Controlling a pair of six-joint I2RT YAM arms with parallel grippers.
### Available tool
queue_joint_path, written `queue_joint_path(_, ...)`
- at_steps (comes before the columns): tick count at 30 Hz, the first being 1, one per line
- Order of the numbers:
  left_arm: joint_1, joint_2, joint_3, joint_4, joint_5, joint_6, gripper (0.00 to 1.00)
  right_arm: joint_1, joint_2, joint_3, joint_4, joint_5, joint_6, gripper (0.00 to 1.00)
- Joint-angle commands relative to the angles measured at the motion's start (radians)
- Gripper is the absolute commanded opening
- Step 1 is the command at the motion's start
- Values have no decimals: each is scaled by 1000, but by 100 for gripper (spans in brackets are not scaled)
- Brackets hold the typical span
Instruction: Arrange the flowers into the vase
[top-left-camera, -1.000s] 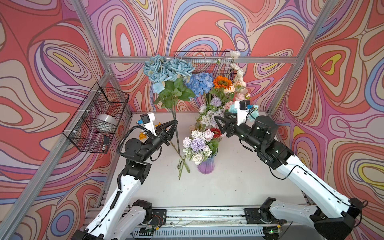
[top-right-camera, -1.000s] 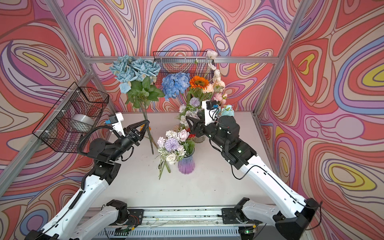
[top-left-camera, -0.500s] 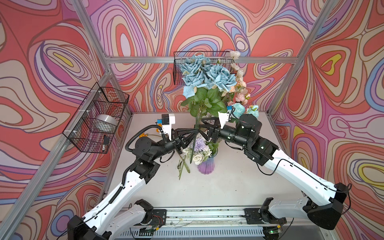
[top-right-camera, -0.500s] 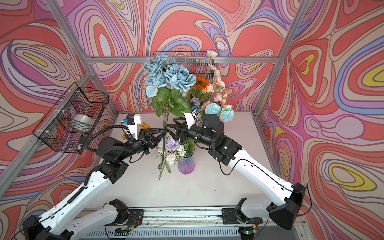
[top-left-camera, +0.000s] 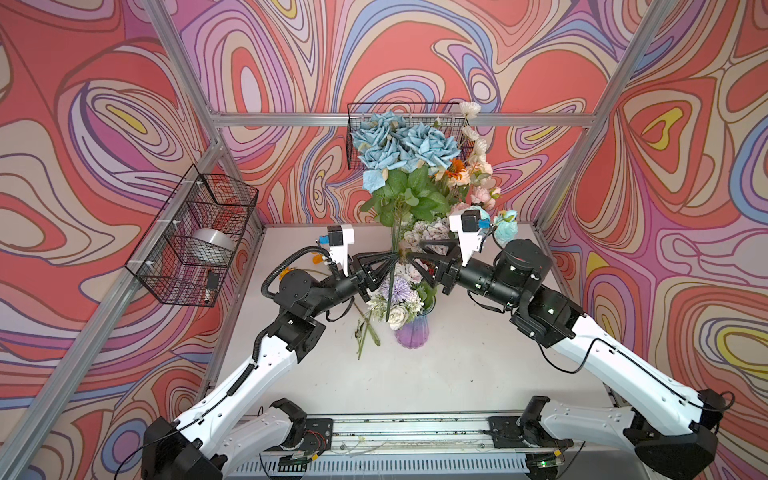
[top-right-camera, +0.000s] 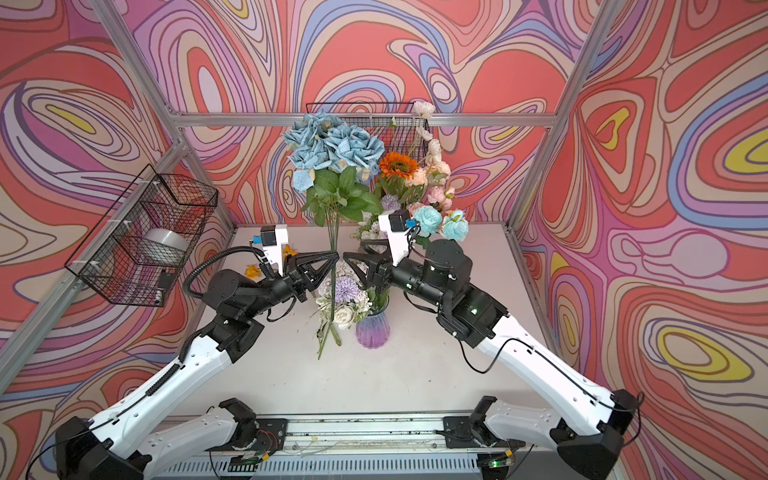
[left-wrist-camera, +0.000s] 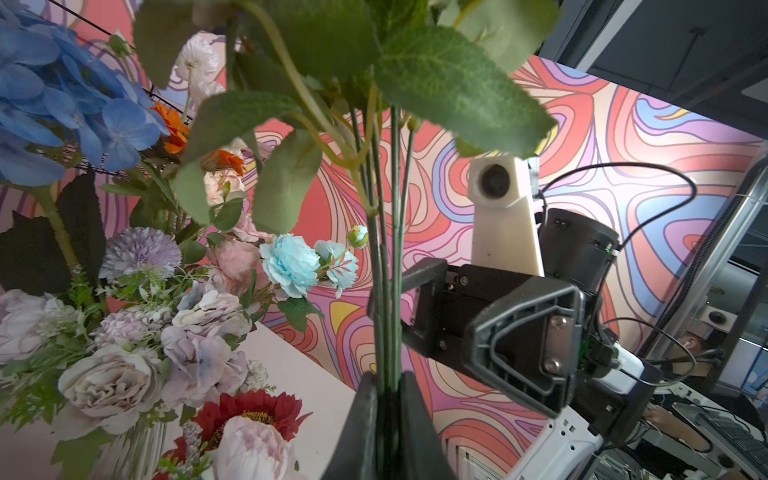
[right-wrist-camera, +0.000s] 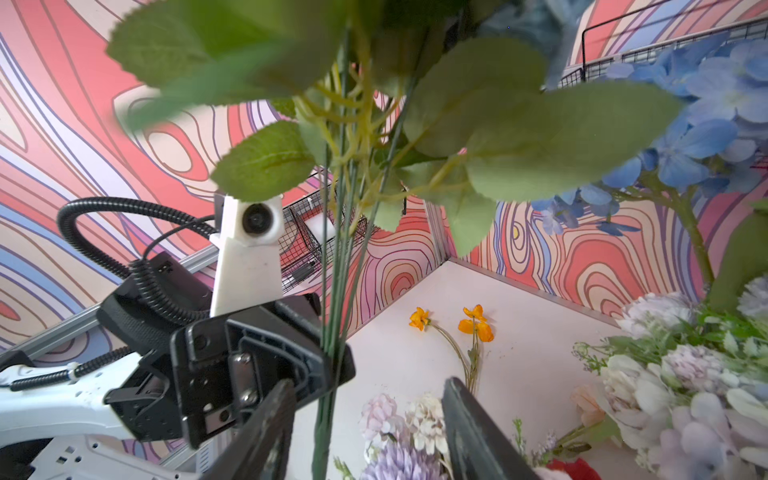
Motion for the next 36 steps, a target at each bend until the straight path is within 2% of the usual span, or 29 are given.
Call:
queue_joint_path(1,-1,18,-1,105,-45,1,0,5,-4,-30,-33,-70,-2,58)
queue_joint_path(8,-8,57,-3,232,-42,-85,0,7,58,-28,-1,-146,13,51)
queue_joint_path(17,-51,54,-23,263,-46,-96,0,6,113,-9,28,-145,-1,42)
queue_joint_path(18,-53,57,-25,269,-45,-100,0,7,115,-8,28,-141,-1,39)
queue_joint_path(20,-59,61,-26,275,-40,-106,0,7,118,-3,27,-138,-4,26)
queue_joint_path(23,-61,67,-22,280,-29,-112,0,7,116,-1,25,-139,-5,0)
queue_joint_path(25,-61,67,-17,279,-26,-115,0,6,112,0,17,-139,-7,0)
queue_joint_path(26,-61,65,-15,279,-25,-117,8,6,108,-1,13,-136,-7,0)
queue_joint_path(27,-61,62,-12,277,-26,-115,23,7,101,-3,12,-131,-7,0)
queue_joint_path(29,-61,46,-10,241,-35,-100,79,7,83,-12,8,-118,-11,0)
queue_joint_path(30,-59,30,-10,206,-46,-81,99,7,73,-16,5,-109,-13,0)
queue_joint_path(33,-58,-47,-9,8,-130,24,100,6,29,-26,-15,-80,-24,0)
queue_joint_path(36,-53,-146,-32,-192,-268,124,100,7,-23,-27,-62,-31,-45,0)
